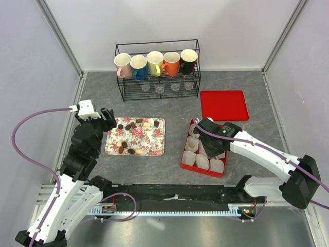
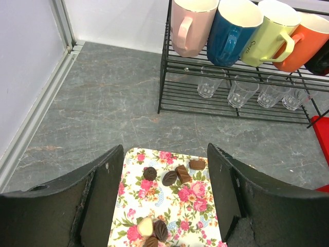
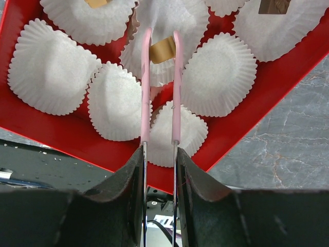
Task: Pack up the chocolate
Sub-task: Place the fake chocolate in the packing box.
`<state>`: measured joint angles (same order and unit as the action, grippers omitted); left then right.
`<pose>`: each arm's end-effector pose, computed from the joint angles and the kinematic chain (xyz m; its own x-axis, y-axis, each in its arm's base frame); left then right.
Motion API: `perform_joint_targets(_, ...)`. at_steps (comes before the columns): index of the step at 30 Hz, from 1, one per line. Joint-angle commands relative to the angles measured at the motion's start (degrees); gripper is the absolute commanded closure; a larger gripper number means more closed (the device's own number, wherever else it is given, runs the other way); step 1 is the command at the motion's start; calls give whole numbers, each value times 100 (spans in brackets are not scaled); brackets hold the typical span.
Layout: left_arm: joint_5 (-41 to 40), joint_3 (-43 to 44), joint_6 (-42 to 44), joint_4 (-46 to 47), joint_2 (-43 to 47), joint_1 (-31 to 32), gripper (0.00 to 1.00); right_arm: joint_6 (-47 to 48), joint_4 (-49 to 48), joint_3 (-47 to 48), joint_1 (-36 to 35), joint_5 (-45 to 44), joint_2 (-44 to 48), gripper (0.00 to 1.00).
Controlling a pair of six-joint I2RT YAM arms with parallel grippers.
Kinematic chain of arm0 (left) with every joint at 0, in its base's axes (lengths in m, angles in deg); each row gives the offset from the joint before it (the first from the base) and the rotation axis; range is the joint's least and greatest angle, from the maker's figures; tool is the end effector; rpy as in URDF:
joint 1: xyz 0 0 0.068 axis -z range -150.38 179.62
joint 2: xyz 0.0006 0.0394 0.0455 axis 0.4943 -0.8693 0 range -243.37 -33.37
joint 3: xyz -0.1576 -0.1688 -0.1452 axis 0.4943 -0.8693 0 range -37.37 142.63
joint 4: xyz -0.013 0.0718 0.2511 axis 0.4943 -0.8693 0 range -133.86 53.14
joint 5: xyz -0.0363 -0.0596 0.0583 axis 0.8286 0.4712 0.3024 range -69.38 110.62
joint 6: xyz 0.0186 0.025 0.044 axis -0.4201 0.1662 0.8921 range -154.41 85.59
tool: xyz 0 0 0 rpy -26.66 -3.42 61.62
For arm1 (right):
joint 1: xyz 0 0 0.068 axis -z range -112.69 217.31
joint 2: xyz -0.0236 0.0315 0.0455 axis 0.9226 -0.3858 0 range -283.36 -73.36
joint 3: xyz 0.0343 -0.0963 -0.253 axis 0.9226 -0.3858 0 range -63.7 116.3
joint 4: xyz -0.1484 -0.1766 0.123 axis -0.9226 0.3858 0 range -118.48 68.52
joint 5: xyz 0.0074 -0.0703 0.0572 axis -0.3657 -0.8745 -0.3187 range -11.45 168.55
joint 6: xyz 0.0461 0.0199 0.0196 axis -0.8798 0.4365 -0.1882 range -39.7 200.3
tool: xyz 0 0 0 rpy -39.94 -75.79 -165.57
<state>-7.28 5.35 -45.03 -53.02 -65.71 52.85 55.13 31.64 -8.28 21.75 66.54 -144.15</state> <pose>0.1280 -0.0367 0.3473 -0.0765 -0.1444 -0.9866 -0.0950 0.9860 -0.1370 0.1541 0.1465 0.2504 -0.8950 -0.3185 -0.3125 -0.3107 0.9475 -0.0757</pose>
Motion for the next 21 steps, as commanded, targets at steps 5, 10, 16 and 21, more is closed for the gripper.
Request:
perform_joint_targets(5, 39, -36, -125, 122, -27, -28, 27, 152, -123, 4, 47, 58, -32, 58)
perform_joint_targets(10, 39, -36, -117, 131, -36, -20, 27, 188, -114, 153, 47, 6, 65, 52)
perform_joint_targets(16, 48, -27, -125, 131, -53, -20, 27, 223, -88, 293, 47, -73, 170, 52)
perform_joint_targets(21, 57, -27, -125, 131, -53, -20, 27, 328, -44, 531, 47, -214, 267, 54)
